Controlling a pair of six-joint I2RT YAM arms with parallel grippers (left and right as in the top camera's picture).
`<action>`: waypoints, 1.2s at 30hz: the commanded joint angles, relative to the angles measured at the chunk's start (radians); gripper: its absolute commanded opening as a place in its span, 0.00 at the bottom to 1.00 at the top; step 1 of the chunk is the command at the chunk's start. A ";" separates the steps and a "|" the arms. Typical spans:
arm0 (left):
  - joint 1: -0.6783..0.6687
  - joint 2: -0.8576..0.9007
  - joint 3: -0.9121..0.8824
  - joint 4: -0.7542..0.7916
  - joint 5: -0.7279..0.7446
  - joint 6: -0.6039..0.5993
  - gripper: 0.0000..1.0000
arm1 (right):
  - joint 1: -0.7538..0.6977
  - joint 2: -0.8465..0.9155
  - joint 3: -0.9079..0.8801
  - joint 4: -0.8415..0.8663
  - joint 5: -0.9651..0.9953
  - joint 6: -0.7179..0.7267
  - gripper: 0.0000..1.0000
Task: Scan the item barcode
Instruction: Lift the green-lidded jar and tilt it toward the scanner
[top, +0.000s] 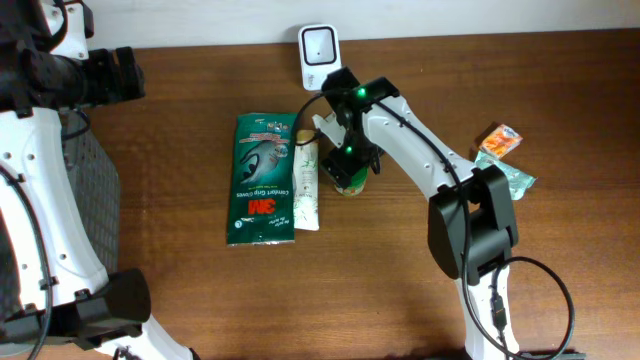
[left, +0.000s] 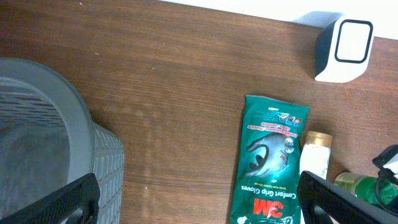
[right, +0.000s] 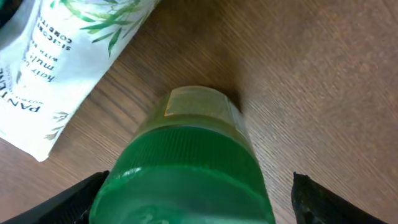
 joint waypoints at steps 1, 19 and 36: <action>-0.001 0.000 0.005 0.002 0.010 0.008 0.99 | -0.007 0.000 -0.012 0.016 -0.008 0.008 0.85; -0.001 0.000 0.005 0.002 0.010 0.008 0.99 | -0.007 -0.010 0.192 -0.138 -0.111 0.008 0.52; -0.001 0.000 0.005 0.002 0.010 0.008 0.99 | -0.125 -0.012 0.555 -0.299 -1.053 0.004 0.48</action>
